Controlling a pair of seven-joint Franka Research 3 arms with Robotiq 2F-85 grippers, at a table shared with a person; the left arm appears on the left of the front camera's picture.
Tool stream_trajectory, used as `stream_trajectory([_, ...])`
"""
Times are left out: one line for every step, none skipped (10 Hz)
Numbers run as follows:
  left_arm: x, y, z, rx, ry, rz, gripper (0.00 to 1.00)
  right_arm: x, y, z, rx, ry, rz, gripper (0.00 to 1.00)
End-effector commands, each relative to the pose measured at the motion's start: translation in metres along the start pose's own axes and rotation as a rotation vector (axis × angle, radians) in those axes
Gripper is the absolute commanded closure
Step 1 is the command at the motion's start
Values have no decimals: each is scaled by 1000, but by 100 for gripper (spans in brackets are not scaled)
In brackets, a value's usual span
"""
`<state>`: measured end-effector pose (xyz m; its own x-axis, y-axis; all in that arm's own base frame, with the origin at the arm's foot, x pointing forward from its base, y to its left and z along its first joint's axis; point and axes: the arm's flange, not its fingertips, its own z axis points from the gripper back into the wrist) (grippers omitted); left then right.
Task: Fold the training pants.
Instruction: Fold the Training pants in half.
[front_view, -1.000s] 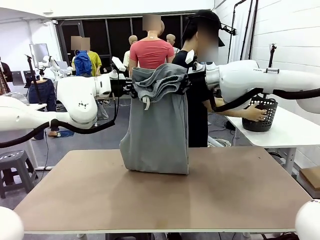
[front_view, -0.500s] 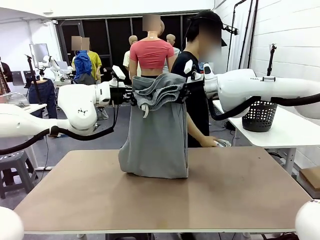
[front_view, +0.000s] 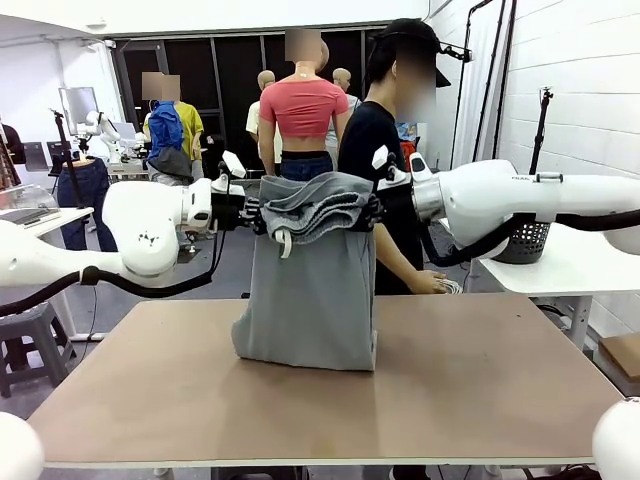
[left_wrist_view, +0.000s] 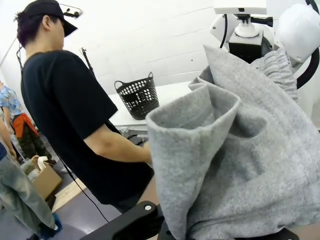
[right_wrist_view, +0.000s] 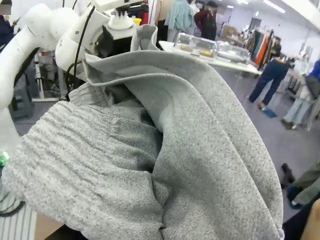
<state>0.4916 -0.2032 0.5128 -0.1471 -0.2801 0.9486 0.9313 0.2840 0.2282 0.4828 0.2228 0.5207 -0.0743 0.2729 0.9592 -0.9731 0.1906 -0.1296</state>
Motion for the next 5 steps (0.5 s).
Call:
stream_trajectory([-6, -4, 21, 17, -3, 68, 100, -16, 13, 14, 19, -6, -86, 100])
stream_trajectory([-17, -16, 24, -11, -32, 124, 100, -25, 25, 14, 52, -12, -130, 100])
stream_trajectory([-25, -30, 27, -49, -42, 184, 100, -32, 35, 16, 74, -13, -197, 100])
stream_trajectory([-33, -44, 30, -76, -39, 239, 100, -40, 45, 18, 94, 0, -256, 100])
stream_trajectory([-42, -57, 35, -93, -53, 305, 100, -49, 56, 19, 124, 23, -311, 100])
